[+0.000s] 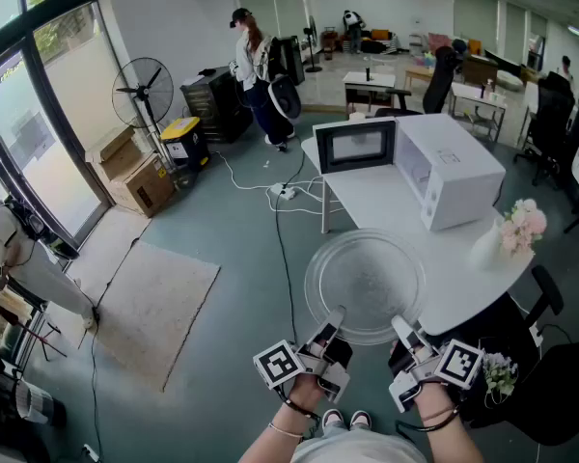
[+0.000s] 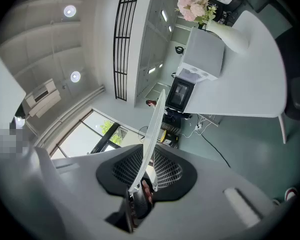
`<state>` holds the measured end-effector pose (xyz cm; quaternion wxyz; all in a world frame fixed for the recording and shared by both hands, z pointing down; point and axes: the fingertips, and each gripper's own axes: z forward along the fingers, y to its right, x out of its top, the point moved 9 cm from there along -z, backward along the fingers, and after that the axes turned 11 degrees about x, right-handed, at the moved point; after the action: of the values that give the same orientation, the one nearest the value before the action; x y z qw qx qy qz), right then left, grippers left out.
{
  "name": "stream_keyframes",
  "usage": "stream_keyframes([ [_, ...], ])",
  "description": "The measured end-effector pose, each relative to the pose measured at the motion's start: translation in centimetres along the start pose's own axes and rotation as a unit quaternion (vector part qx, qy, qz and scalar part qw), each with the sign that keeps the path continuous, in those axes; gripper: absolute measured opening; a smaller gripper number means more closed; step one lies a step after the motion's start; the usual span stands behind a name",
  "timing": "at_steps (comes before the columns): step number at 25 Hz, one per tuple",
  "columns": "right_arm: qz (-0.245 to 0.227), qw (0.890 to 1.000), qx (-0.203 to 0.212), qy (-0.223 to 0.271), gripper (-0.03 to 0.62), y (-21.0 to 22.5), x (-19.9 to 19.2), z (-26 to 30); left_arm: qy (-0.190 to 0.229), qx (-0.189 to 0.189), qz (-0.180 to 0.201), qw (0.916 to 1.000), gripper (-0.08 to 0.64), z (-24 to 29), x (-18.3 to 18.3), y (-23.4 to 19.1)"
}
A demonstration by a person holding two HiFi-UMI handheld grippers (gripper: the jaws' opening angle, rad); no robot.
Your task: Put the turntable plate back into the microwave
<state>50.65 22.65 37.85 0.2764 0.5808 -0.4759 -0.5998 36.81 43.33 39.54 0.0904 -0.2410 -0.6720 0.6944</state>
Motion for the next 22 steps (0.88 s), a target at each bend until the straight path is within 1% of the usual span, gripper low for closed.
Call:
stream_keyframes([
  [6, -0.011, 1.000, 0.008, -0.001, 0.072, -0.3, -0.2, 1.3, -0.003, -0.002, 0.000, 1.0000, 0.046, 0.1, 1.3, -0.4],
  [13, -0.018, 1.000, -0.007, 0.001, 0.074, -0.4, -0.7, 2.5, -0.014, -0.007, -0.005, 0.9999, 0.046, 0.3, 2.8, -0.9],
  [17, -0.020, 0.999, -0.029, -0.002, 0.077, -0.3, -1.2, 3.1, -0.019, -0.009, -0.016, 0.9996, 0.046, 0.4, 3.7, -1.4],
  [22, -0.015, 0.999, -0.041, 0.007, 0.077, 0.1, -1.6, 3.7, -0.027, -0.011, -0.010, 0.9995, 0.044, 0.8, 4.6, -1.9],
])
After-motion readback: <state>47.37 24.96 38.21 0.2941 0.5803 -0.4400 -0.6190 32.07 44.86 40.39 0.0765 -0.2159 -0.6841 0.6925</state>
